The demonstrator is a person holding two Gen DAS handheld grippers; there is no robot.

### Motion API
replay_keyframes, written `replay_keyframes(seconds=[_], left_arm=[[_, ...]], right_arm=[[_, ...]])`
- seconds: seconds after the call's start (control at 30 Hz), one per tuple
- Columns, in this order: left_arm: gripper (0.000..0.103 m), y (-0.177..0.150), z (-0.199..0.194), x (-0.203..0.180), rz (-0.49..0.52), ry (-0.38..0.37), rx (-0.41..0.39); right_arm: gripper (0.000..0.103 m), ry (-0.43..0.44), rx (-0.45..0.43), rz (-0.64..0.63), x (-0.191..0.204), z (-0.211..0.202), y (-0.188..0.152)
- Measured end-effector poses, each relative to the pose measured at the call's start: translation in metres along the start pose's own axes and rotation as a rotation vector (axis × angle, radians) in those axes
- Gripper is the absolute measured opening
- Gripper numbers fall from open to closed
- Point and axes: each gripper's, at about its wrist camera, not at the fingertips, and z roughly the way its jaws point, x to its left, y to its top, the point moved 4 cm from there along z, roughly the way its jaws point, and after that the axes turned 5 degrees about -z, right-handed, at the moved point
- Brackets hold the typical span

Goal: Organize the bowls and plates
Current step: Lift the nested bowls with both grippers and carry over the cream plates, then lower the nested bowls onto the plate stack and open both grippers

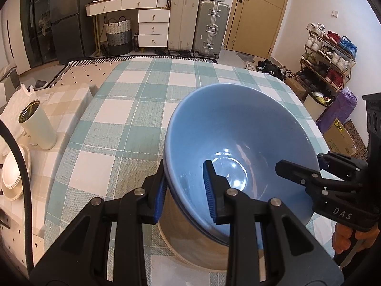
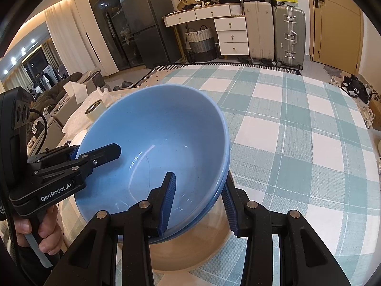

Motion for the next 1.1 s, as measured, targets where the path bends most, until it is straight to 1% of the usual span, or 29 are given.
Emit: replay_keyframes(seconds=[0.3,0.5,0.87,0.93,0.97,1.0,1.03,1.07,1.1], left_arm=[[0.025,0.002,0.016,0.006,0.000,0.018,0.011],[0.025,0.005,0.025,0.007,0.013,0.032,0.007],[0.027,0.006,0.031,0.009,0.022,0.023,-0.001],[0.032,0.007,0.031,0.009,0.027,0.018,-0.006],[0.040,0.007,0.030,0.008,0.031,0.021,-0.013],[0.051,0.008,0.030,0.009,0.035,0.026,-0.021],[0.055,0.008,0.029,0.010,0.036,0.027,-0.033],[0.060,0.008,0.026,0.010,0.034,0.022,-0.043],[0.066,0.009,0.025,0.012,0.030,0.013,-0.053]], right_arm=[[0.039,-0.053,-0.007,-0.044,0.007,0.003,0.008],[0.039,-0.082,-0.009,-0.047,0.006,0.006,0.010],[0.039,-0.071,-0.011,-0.049,0.004,0.007,0.009],[0.039,-0.072,-0.015,-0.053,0.004,0.006,0.009],[0.040,-0.079,-0.020,-0.057,0.003,0.005,0.010],[0.042,-0.086,-0.027,-0.063,0.003,0.004,0.010],[0.045,-0.089,-0.031,-0.066,0.003,0.003,0.010],[0.050,-0.088,-0.044,-0.067,0.002,0.000,0.011],[0.051,-0.086,-0.053,-0.068,0.002,-0.002,0.011]])
